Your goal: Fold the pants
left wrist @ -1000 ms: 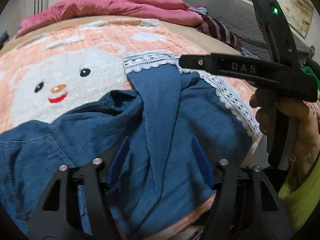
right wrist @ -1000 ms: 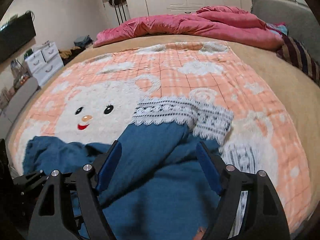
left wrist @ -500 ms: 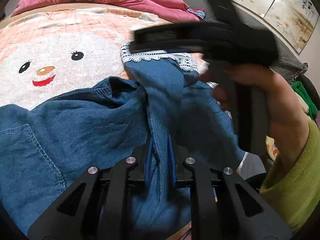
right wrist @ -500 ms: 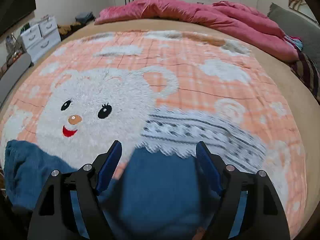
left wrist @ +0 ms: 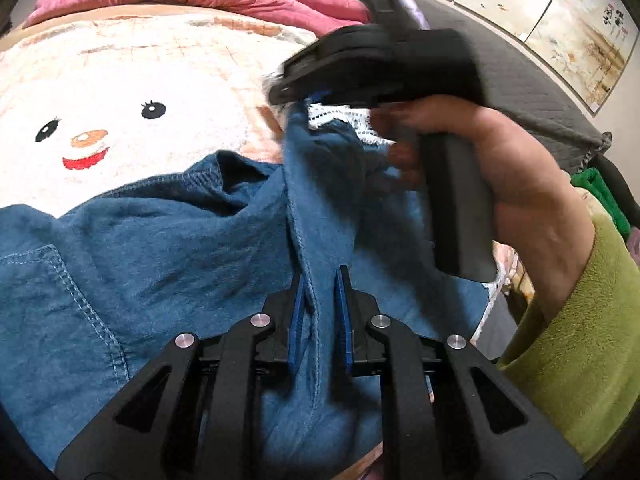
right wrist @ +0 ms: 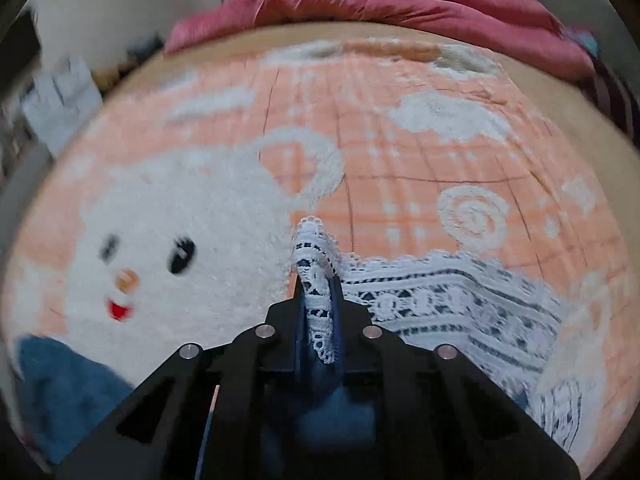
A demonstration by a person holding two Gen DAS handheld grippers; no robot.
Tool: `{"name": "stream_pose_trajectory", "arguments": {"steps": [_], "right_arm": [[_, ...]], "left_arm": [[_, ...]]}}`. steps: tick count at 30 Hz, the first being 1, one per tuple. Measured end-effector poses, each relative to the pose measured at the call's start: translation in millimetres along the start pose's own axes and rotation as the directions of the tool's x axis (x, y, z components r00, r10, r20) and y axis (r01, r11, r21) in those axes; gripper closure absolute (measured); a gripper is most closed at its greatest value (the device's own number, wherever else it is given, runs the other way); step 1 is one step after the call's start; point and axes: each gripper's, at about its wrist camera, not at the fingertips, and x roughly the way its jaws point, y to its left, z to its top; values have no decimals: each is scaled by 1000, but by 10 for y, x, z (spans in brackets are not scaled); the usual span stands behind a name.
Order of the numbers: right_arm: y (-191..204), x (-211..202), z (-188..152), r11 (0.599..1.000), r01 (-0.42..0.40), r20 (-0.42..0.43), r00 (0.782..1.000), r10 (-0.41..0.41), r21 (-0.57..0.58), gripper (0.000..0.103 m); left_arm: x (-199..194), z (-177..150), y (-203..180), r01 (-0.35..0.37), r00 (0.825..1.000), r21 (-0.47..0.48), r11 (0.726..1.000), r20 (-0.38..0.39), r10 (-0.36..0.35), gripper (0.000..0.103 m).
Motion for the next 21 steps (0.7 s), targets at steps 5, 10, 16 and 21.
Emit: {"name": "stream_pose_trajectory", "arguments": {"steps": [5,10,16,21], "right_arm": [[-280,-475,-45,989,-113,101,990,103,101,93],[-570,-958,-240,973,-157,195,973,124,168,93],[-881,-1452,-619,960,-165,291,952,95,227,94],[-1155,-1629,-1026,922,-207,323,942,96,328,94]], "left_arm": [[-50,5,-23,0,1000,13,1000,30,-1,89],[33,78,-92,6,999,39,999,35,-7,100],[-116,-2,-191,29,998,133,991,55,-36,102],[-137,-123,-335,61,998,212,975,20,-67,102]]}}
